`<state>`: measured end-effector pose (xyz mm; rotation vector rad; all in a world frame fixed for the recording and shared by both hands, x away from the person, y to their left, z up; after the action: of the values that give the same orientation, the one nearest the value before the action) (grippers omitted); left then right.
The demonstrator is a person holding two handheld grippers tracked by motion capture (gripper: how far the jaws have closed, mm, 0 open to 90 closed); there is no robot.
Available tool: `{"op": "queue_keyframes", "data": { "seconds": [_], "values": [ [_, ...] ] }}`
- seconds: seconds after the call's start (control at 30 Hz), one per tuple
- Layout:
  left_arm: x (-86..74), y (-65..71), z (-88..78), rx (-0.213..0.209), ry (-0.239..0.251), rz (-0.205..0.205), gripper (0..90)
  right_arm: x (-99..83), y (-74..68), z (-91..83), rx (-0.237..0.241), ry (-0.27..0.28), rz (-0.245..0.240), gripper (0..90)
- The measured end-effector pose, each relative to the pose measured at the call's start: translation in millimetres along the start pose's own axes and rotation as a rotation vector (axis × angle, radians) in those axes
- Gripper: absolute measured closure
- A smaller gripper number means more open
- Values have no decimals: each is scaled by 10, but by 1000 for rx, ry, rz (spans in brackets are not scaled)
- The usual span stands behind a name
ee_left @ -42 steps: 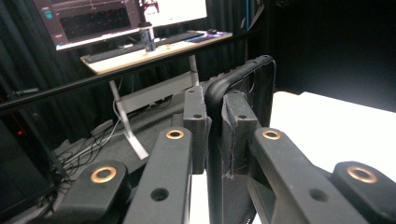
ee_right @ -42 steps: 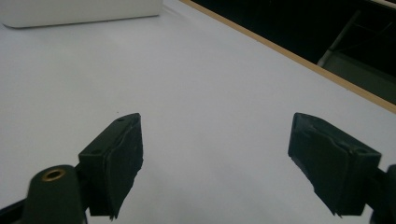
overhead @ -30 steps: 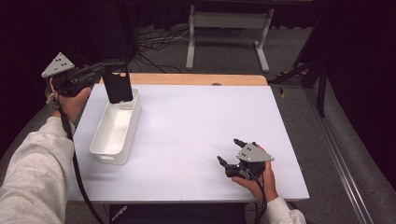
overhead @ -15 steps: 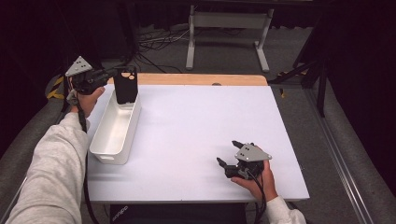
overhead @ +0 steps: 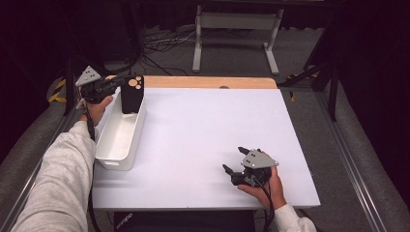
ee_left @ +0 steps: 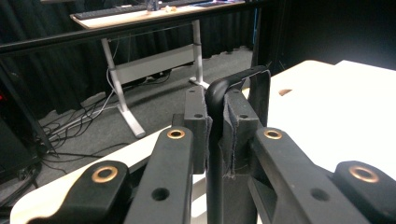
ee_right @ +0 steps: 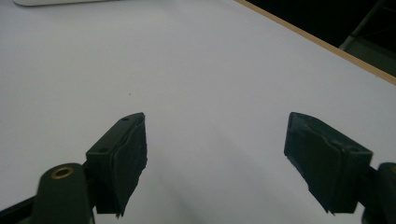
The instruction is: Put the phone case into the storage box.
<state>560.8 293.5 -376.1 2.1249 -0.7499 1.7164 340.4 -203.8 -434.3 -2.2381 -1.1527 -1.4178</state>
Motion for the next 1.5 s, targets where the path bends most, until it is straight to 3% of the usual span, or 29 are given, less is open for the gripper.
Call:
{"op": "queue_keyframes", "data": {
  "seconds": [0.67,0.93,1.13,1.3,1.5],
  "values": [
    [-132,-34,-66,8,36,-16,812,14,-31,30,26,-8,-14,226],
    [-162,-28,-58,-8,9,-15,784,22,-33,33,29,-7,-15,228],
    [-172,-36,-44,8,-10,-13,769,23,-31,32,33,-6,-13,230],
    [-176,-23,12,38,-69,34,750,25,-29,32,37,-6,-13,231],
    [-162,-28,35,58,-90,46,728,28,-27,34,41,-7,-16,233]
  ]
}}
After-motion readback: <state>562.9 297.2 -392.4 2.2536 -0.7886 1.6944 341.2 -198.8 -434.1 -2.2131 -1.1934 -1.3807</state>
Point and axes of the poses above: each handheld gripper's, and its own axes: z roughly forward along the jaws, x roughly out of its top, y roughly to its right, the point moved 1 cm from there along z, roughly forward along the jaws, and after that the axes turned 4 degrees about x, right-handed, at the moved point
